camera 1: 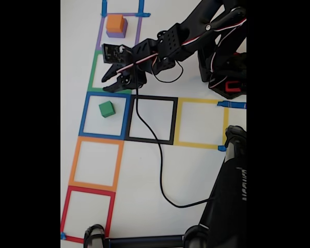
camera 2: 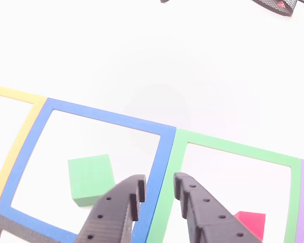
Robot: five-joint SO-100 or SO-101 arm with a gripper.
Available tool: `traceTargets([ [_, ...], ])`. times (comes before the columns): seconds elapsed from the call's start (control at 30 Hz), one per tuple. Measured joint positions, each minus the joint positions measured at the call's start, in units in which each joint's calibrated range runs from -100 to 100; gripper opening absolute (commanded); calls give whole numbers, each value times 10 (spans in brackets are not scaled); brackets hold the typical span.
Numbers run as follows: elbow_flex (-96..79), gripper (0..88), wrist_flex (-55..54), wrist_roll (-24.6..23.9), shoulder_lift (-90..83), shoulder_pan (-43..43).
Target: Tower of hanoi
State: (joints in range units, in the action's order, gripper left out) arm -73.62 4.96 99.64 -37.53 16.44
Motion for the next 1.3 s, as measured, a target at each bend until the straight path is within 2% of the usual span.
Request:
traceTargets([
  [0.17, 127, 12, 289, 0, -117, -23],
  [0.4, 437, 12, 674, 4, -145, -54],
  [0.63, 767, 12, 913, 2, -97, -98],
  [0.8, 852, 12, 942, 4, -92, -124],
  [1.03, 805, 40, 942, 4, -89, -163],
  [1.2, 631, 191, 861, 2, -153, -202],
  [1.3, 521, 223, 794, 4, -177, -227],
])
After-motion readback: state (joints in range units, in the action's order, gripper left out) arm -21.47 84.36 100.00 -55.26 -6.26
